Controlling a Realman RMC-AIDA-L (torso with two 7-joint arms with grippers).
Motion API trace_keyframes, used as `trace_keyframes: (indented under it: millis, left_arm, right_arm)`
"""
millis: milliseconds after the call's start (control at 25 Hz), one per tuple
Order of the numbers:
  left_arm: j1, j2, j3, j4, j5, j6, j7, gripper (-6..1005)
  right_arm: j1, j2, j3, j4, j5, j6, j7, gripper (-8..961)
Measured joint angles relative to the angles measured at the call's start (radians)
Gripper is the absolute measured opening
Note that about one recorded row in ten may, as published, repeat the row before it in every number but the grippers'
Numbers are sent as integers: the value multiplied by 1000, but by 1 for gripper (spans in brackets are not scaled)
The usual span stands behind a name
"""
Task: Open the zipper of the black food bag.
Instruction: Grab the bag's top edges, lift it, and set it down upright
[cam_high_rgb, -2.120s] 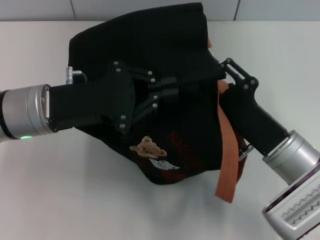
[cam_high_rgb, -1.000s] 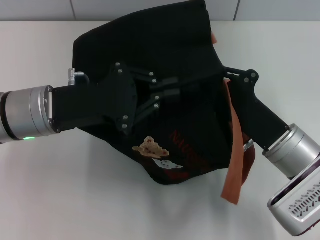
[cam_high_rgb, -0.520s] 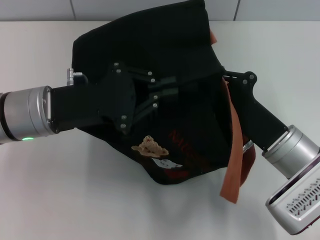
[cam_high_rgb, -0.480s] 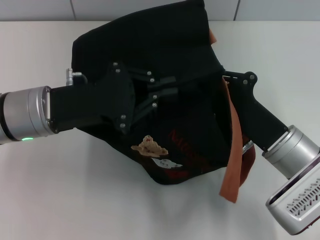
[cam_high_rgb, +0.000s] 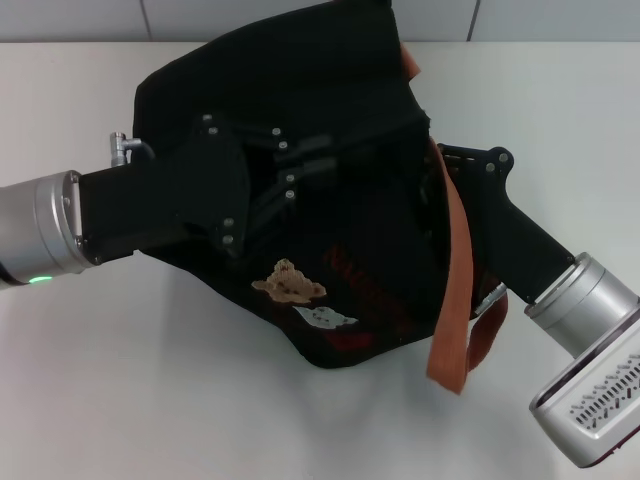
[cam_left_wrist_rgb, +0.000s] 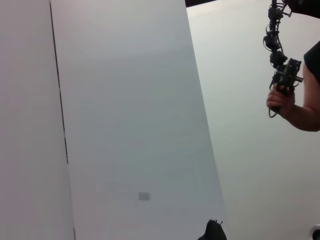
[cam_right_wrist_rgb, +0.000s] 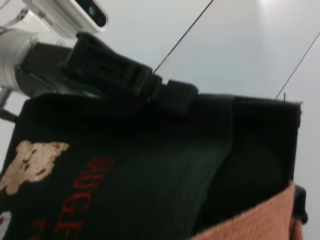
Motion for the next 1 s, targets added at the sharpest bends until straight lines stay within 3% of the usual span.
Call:
trace_keyframes:
  millis: [320, 1000]
  left_arm:
    - [34, 4, -12, 0, -26, 2, 9, 89]
    - [130, 21, -181, 9, -27, 26, 16, 89]
  right_arm:
    - [-3, 0, 7, -1, 2, 27, 0, -1]
    - [-48, 0, 19, -43, 7, 45, 30, -2]
